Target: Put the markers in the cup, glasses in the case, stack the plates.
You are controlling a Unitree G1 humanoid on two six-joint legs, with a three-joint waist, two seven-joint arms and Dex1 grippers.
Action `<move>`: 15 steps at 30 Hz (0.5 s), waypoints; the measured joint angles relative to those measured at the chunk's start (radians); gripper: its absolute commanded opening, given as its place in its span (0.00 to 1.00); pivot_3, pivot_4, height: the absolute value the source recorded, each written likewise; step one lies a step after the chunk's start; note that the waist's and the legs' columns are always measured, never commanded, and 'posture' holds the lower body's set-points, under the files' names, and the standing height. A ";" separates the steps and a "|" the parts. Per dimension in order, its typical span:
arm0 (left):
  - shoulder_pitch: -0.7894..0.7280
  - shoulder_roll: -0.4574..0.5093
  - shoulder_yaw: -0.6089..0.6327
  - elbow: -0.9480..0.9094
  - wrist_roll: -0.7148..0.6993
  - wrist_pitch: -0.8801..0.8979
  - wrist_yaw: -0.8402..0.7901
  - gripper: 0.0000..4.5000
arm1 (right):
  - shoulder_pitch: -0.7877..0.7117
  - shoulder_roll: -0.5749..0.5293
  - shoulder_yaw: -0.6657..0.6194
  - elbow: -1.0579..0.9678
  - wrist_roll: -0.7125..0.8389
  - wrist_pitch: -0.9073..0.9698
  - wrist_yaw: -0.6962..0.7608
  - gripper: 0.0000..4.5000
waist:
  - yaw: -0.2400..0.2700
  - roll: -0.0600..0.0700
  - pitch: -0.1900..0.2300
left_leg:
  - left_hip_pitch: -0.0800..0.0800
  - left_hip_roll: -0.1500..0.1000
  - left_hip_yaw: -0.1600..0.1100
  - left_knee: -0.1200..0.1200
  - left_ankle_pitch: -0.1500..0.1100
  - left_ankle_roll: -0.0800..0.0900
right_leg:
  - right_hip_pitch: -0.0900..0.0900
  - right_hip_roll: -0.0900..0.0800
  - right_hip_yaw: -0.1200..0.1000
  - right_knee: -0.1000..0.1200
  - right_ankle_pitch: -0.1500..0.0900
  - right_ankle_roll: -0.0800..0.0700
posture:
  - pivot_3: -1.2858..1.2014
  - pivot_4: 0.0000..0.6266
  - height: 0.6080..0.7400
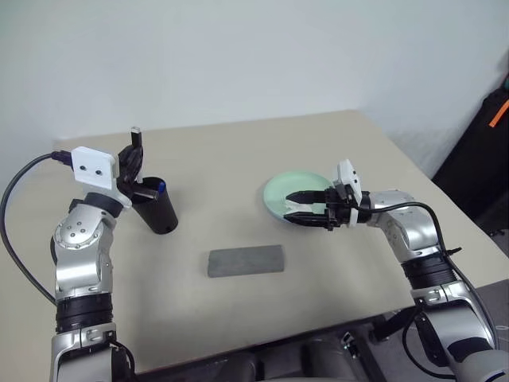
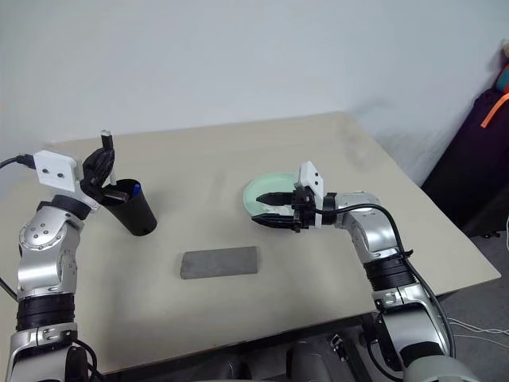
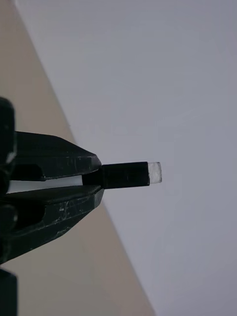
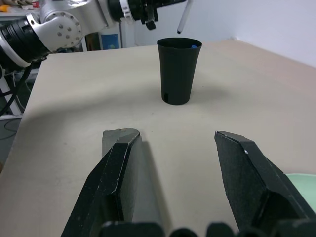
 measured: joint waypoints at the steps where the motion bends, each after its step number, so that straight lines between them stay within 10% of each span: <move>1: 0.000 -0.001 0.000 0.007 0.000 -0.002 0.000 0.01 | -0.003 0.000 0.000 -0.001 0.002 0.001 0.002 0.57 | 0.000 0.000 0.000 | 0.000 0.000 0.000 0.000 0.000 0.000 | 0.000 0.000 0.000 0.000 0.000 0.000 | 0.52 0.00 1.00; 8: 0.000 -0.006 0.000 0.057 -0.001 -0.019 0.002 0.01 | -0.006 0.000 -0.003 -0.003 0.007 0.003 0.007 0.57 | 0.000 0.000 0.000 | 0.000 0.000 0.000 0.000 0.000 0.000 | 0.000 0.000 0.000 0.000 0.000 0.000 | 0.52 0.00 1.00; 15: 0.000 -0.016 -0.005 0.085 0.002 -0.028 0.009 0.48 | -0.006 0.000 -0.004 -0.003 0.007 0.002 0.008 0.57 | 0.000 0.000 0.000 | 0.000 0.000 0.000 0.000 0.000 0.000 | 0.000 0.000 0.000 0.000 0.000 0.000 | 0.52 0.00 1.00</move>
